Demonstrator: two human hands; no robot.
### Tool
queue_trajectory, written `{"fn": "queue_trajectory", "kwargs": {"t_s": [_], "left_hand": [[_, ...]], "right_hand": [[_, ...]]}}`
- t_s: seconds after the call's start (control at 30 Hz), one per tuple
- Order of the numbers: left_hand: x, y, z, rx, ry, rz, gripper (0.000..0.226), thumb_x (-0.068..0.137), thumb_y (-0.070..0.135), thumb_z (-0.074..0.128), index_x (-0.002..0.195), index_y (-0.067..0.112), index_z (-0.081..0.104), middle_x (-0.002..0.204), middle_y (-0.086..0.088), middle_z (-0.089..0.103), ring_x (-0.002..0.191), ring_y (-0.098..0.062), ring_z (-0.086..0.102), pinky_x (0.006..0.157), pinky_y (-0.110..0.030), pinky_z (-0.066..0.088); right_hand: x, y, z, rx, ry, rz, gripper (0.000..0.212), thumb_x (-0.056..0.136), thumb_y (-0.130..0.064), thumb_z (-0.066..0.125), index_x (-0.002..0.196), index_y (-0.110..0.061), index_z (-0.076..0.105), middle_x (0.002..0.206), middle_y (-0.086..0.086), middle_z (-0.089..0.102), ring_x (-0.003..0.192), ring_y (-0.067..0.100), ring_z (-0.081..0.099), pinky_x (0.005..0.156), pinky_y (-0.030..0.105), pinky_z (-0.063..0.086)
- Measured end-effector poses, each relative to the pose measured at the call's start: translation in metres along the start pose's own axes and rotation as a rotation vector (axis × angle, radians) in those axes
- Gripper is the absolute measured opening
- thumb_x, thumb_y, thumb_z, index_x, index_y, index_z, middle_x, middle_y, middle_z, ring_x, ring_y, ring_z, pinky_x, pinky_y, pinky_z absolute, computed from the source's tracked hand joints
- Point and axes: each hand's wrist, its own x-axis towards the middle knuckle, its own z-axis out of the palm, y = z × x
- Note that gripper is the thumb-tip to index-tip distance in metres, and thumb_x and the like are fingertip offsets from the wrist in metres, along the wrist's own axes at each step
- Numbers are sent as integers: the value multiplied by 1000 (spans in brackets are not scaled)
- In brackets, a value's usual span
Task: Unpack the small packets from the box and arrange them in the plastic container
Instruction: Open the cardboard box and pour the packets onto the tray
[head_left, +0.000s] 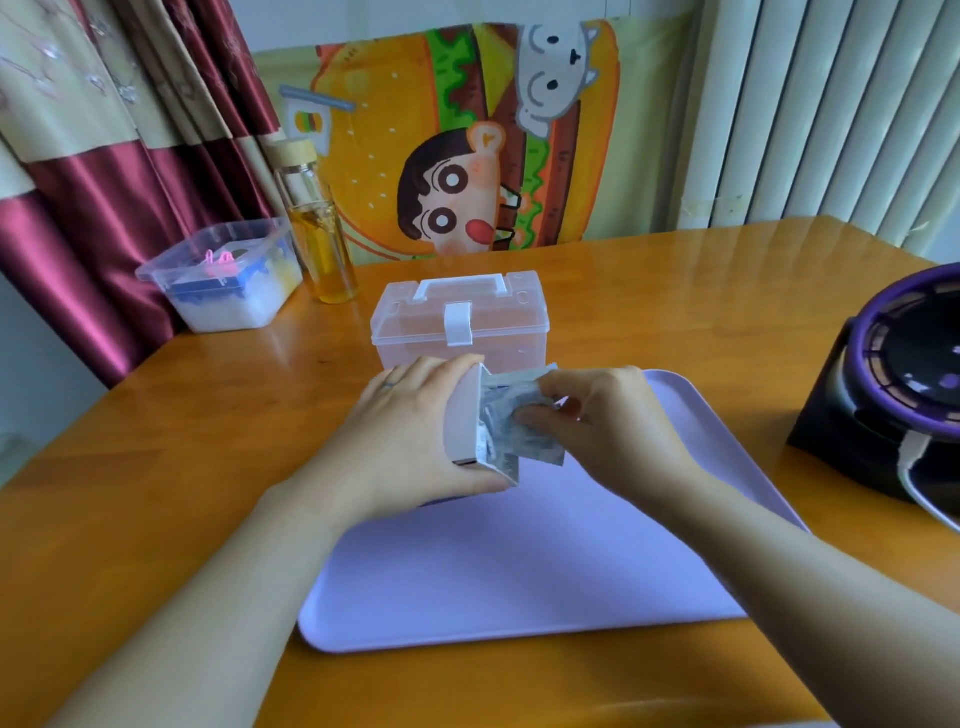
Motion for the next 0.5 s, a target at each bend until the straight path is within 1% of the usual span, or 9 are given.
{"fn": "queue_trajectory", "kwargs": {"t_s": [0.1,0.13,0.17,0.23,0.27,0.3,0.4,0.43,0.5], "left_hand": [[0,-11,-4,63,-50,-64,110,57,76,65,146,36,13,144,12,31,134,-15,29,111,-30,20],[1,-13,-6,90,-68,-79,110,58,76,64,146,35,13,145,11,31,134,-16,30,111,-31,20],[1,-15,-7,116,-84,-93,110,58,77,63,146,35,13,145,10,31,133,-17,30,111,-32,20],[1,-18,-10,153,-103,-120,110,59,78,62,147,34,12,146,8,31,133,-18,30,111,-32,20],[2,-20,-11,167,-104,-132,110,60,78,61,147,34,11,146,8,31,133,-19,30,111,-33,19],[1,-22,-12,180,-100,-138,110,60,79,60,147,34,10,146,7,30,133,-19,30,111,-33,19],[-2,-27,-14,221,-79,-149,110,60,80,59,147,34,9,147,7,29,135,-19,28,114,-36,16],[-3,-28,-15,232,-69,-154,110,60,80,59,147,34,9,147,7,29,135,-19,28,115,-37,15],[-6,-29,-17,245,-48,-160,109,60,79,59,146,34,10,146,7,29,134,-20,29,115,-37,15]], "right_hand": [[-1,11,-5,104,-4,123,14,82,-19,69,73,-9,69,55,7,59,46,9,38,43,16,29],[-1,15,-6,129,-4,162,14,82,-19,69,73,-9,69,56,5,60,46,7,40,44,14,31],[-2,19,-7,165,-9,206,12,83,-18,69,73,-11,69,59,-1,62,48,5,45,47,12,34],[-3,28,-9,264,-38,305,6,84,-18,69,79,-16,70,71,-7,69,57,-2,57,56,9,42],[-3,31,-10,310,-55,352,4,84,-18,69,81,-16,71,74,-8,70,61,-4,59,59,9,43],[-4,35,-12,338,-75,393,4,84,-17,68,81,-15,70,72,-9,70,60,-6,60,57,9,42],[-9,42,-16,361,-132,481,8,86,-13,67,85,-6,67,60,-10,64,47,-3,56,47,7,38],[-10,44,-18,349,-155,504,9,86,-14,66,88,-5,66,60,-7,64,46,0,56,48,10,39],[-11,46,-21,236,-213,544,15,86,-21,66,97,-12,62,69,-4,67,51,7,58,52,18,42]]}}
